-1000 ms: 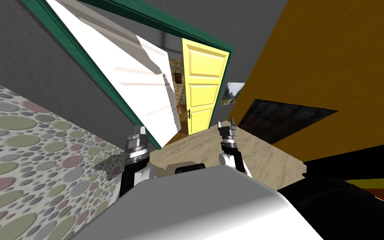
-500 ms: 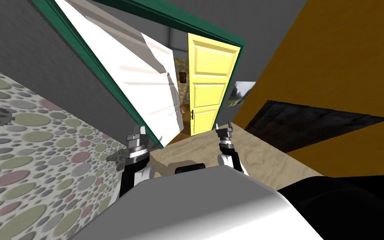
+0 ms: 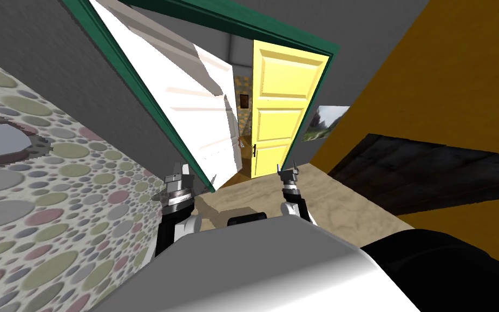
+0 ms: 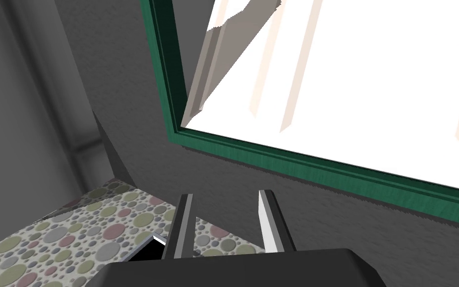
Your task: Push the door open
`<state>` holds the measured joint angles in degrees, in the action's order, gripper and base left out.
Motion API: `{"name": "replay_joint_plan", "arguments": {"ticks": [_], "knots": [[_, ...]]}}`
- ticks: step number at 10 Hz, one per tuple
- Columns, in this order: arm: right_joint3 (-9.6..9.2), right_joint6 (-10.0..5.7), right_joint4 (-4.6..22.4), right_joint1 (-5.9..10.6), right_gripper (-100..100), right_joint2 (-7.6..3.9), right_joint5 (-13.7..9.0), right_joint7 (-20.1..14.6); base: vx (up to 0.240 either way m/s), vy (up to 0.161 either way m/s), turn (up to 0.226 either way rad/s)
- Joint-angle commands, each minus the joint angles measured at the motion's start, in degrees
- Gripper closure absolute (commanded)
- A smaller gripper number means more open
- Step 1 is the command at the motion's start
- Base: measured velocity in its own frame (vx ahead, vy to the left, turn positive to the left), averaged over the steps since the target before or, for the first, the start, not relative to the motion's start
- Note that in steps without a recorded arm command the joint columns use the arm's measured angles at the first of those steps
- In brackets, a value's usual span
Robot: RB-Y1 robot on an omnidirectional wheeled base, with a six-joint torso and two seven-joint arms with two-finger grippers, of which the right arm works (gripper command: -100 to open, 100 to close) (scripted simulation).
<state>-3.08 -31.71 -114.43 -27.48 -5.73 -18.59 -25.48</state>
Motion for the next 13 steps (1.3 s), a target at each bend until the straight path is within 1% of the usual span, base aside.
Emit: {"name": "replay_joint_plan", "arguments": {"ticks": [1,13], "knots": [[-0.66,-0.83,2.0,0.31,-100,-0.60,-1.5,-1.8,0.099,-0.039,0.183],[-5.74,-8.65,19.1,2.92,-100,-5.29,-13.4,-16.0,0.089,-0.044,0.173]]}}
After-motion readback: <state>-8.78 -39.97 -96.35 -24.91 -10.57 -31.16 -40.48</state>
